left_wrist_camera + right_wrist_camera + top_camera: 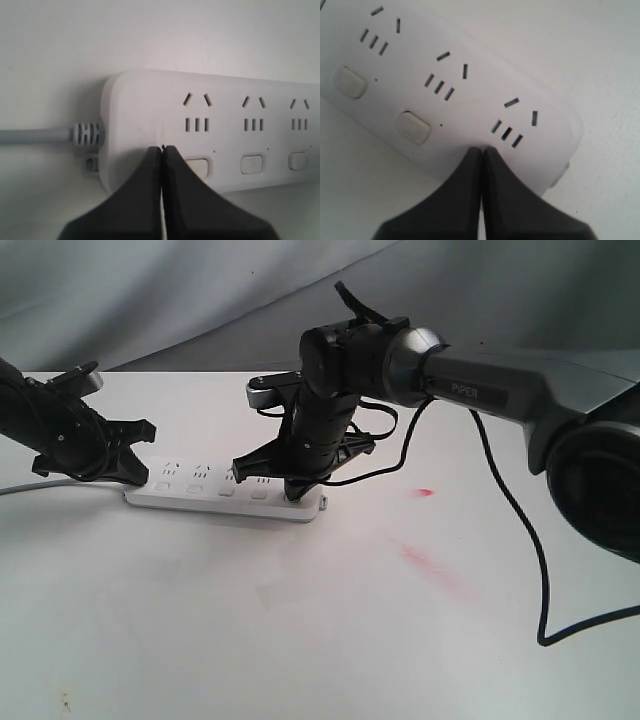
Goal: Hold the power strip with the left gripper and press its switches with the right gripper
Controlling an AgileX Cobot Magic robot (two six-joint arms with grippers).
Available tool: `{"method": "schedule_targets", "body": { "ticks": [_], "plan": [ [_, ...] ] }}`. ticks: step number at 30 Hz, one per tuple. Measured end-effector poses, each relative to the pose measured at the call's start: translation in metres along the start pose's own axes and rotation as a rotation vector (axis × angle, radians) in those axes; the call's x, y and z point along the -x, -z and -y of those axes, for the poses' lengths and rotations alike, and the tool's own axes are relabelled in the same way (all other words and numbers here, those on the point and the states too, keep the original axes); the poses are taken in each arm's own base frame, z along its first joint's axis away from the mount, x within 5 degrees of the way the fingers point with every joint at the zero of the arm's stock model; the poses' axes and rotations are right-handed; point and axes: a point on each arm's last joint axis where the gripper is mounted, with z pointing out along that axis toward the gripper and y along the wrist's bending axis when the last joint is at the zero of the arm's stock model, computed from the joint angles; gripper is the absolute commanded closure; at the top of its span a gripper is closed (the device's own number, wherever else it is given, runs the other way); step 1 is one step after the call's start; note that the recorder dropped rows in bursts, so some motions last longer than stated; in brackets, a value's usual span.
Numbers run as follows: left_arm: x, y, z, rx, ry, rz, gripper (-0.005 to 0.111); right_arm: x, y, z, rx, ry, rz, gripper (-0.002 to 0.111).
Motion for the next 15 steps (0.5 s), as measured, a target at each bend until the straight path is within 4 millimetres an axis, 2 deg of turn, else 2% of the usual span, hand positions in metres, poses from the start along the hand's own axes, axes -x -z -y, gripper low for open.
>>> {"method": "schedule_targets", "body": {
  "ticks": [15],
  "plan": [
    [0.0,0.0,0.0,0.0,0.0,0.0,0.107,-0.0001,-0.0056,-0.0002,-0.027,-0.013,-0.008,0.108]
  ]
}}
